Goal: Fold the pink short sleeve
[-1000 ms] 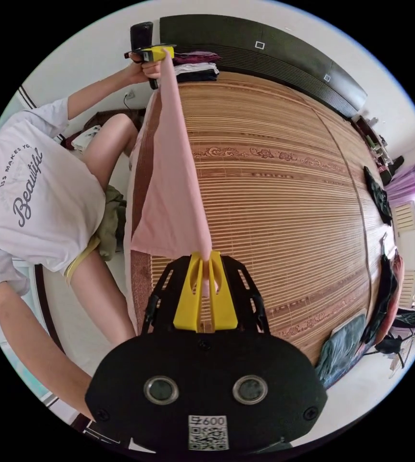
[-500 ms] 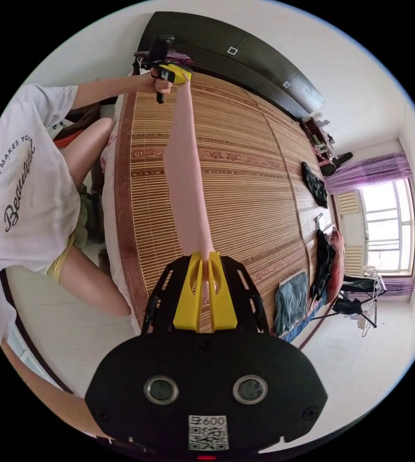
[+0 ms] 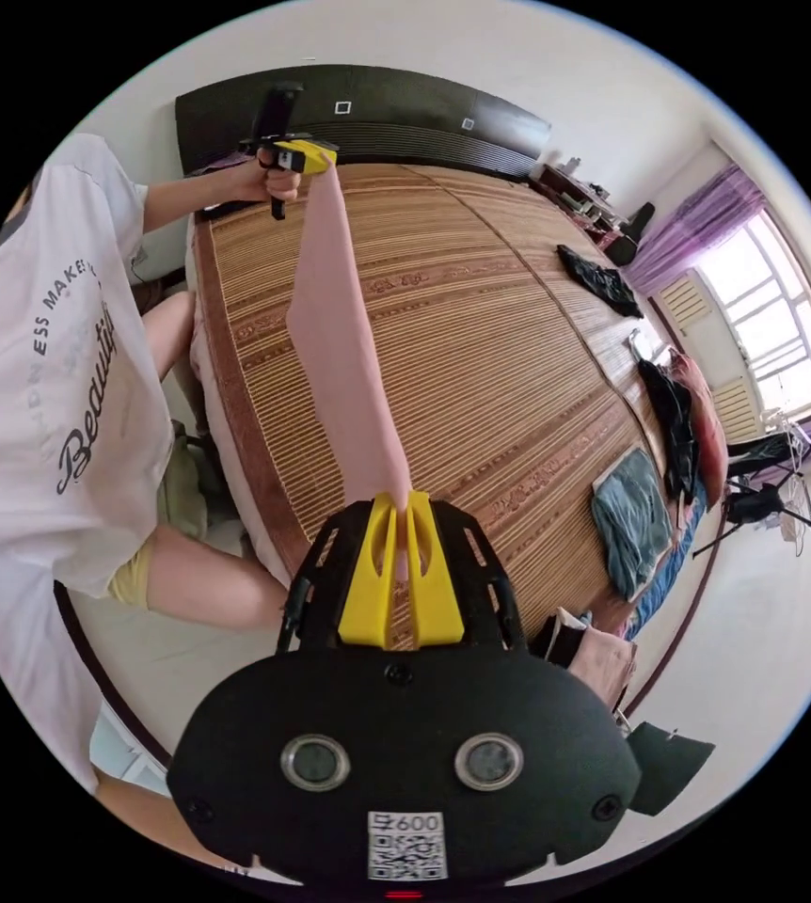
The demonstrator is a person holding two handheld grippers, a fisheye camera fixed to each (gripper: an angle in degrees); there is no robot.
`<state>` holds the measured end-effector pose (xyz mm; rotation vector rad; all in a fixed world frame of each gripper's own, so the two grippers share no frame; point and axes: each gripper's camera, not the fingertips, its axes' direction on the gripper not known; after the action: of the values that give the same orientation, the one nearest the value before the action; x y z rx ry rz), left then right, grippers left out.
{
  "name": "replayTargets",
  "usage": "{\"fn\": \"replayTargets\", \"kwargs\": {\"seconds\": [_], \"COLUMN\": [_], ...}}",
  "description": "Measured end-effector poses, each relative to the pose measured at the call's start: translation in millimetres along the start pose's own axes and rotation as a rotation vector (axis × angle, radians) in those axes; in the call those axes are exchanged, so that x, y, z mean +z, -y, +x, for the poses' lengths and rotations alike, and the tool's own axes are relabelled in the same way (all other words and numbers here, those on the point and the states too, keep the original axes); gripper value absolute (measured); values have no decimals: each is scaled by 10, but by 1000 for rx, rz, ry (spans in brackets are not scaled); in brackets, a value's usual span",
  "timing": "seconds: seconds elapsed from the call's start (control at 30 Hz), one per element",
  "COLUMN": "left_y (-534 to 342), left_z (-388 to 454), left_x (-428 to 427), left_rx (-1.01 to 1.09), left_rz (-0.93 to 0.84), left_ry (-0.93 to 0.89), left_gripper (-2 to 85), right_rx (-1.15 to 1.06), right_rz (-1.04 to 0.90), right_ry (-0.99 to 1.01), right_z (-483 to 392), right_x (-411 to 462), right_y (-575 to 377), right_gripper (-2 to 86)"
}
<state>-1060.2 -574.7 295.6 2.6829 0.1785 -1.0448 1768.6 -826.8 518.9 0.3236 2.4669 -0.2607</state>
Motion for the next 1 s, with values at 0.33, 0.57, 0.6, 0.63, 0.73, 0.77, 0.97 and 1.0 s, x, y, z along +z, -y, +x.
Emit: {"fn": "replayTargets", "kwargs": {"seconds": [0.33, 0.57, 0.6, 0.63, 0.73, 0.77, 0.97, 1.0], "left_y": [3146, 4201, 4205, 4193, 4145, 4133, 4053, 4044], "left_z": [815, 1971, 2054, 2208, 2416, 2407, 1940, 1866], "left_x": [1391, 2223, 2276, 2378, 2638, 2758, 3295, 3339], "left_rx": [61, 113, 120, 140, 163, 153, 113, 117], "left_rz": [13, -23, -28, -41, -89, -108, -108, -101], "left_ry": [82, 39, 31, 19, 4, -7, -11, -8], "left_gripper": [17, 17, 17, 17, 18, 18, 17, 17], "right_rx": [184, 229, 235, 241, 245, 240, 272, 286], "right_rz": [75, 82, 83, 82, 45, 18, -43, -36], "right_ry": [-243, -197, -195, -183, -160, -149, -211, -226], "right_z": [314, -365, -454, -628, -953, -1010, -662, -595], "right_x": [-3921, -5829, -5926, -6092, -6352, -6416, -6706, -6741], "right_y": [590, 682, 708, 778, 1067, 1225, 2176, 2274], "right_gripper": [-8, -8, -8, -8, -8, -8, -8, -8]}}
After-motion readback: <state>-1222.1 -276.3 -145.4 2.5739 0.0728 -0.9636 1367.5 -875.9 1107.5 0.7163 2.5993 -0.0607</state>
